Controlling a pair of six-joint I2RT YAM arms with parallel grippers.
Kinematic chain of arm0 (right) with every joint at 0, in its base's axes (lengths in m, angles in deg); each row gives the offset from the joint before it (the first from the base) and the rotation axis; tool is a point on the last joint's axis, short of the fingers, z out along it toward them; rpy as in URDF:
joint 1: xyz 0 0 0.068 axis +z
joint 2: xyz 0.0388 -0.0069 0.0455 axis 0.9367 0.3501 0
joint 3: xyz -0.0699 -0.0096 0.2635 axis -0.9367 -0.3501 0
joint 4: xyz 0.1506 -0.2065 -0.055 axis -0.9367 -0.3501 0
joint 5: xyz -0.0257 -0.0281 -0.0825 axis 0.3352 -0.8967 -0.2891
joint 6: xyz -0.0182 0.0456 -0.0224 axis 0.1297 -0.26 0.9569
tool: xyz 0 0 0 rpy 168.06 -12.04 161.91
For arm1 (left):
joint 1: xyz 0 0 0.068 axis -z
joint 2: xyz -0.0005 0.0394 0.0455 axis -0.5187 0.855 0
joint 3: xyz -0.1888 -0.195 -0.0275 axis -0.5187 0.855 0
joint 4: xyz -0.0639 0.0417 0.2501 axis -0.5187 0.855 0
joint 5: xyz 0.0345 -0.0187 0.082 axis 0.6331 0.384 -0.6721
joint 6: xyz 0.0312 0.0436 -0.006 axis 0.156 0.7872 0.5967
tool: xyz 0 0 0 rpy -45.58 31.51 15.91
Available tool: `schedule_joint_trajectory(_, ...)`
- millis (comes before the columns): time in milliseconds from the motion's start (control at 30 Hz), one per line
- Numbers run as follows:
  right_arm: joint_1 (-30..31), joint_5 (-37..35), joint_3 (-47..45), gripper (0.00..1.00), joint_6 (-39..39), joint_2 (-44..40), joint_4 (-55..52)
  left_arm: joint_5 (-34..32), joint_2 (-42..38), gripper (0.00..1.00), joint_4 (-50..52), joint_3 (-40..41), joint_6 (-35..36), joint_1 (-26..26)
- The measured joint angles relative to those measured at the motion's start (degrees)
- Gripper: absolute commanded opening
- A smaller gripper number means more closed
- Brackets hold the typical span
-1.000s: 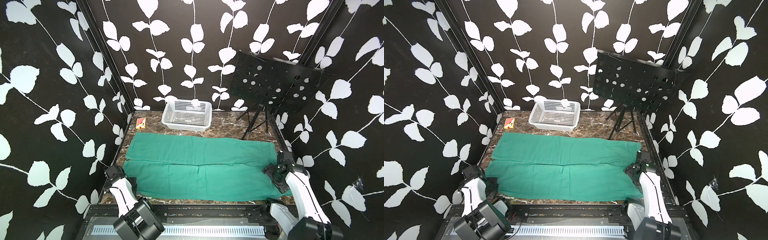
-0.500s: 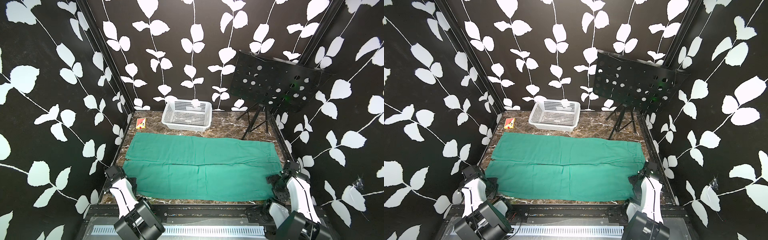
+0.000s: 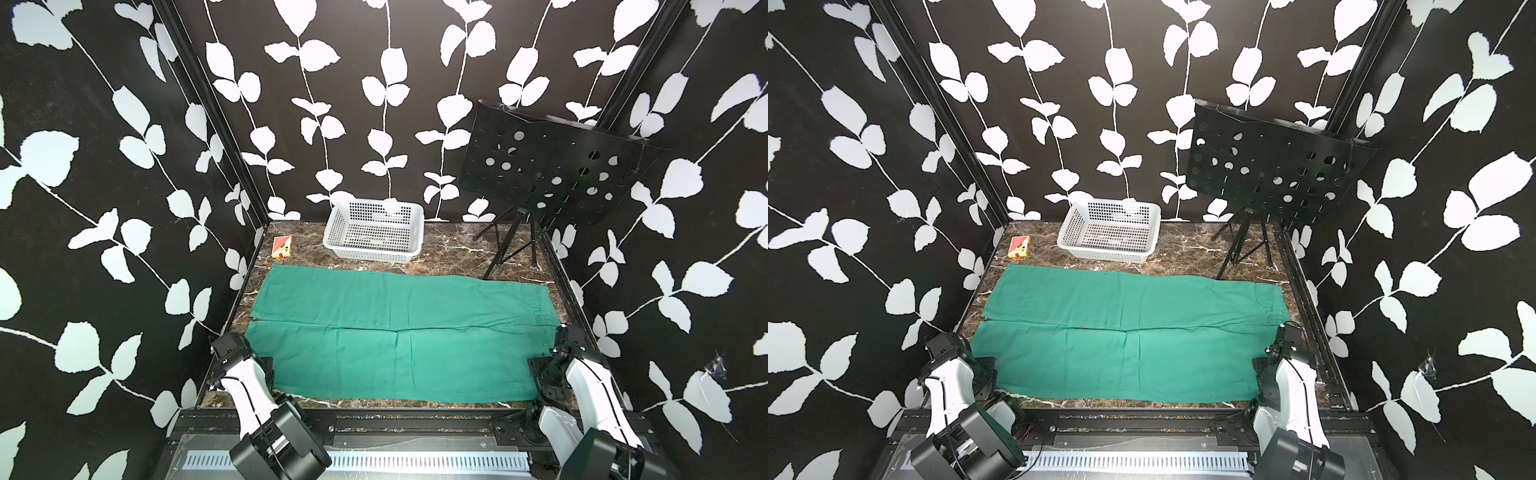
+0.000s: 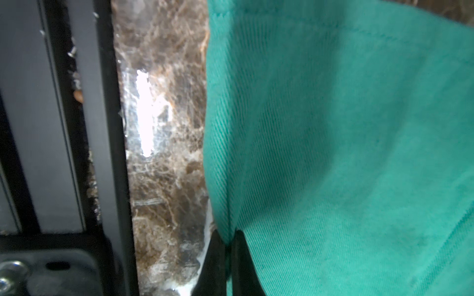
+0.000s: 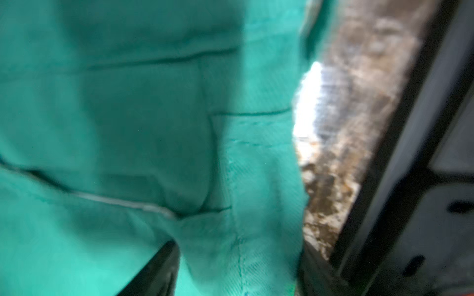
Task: Roll up the long pants
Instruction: Fold the long pant at the center of the board.
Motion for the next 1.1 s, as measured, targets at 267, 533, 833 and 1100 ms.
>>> schedule_joint_trajectory(267,0.3,-1.4,0.1,0.0,-2.5,-2.6,-0.4,-2.8,0.0,0.0,5.0,-3.6,-0.1,0.0)
schedule_joint_trajectory(533,0.4,-3.1,3.6,0.0,-5.0,-7.6,-6.1,-7.2,-1.4,0.0,14.3,-11.0,-0.3,0.1)
schedule_joint_trajectory(833,0.4,-7.2,12.5,0.0,-5.3,-13.0,-20.4,-10.1,-2.4,0.0,21.3,-16.3,-0.2,0.1)
schedule_joint_trajectory(1100,0.4,-8.6,19.8,0.0,-4.2,-14.6,-27.0,-8.8,-2.6,0.0,24.0,-21.9,1.9,0.2)
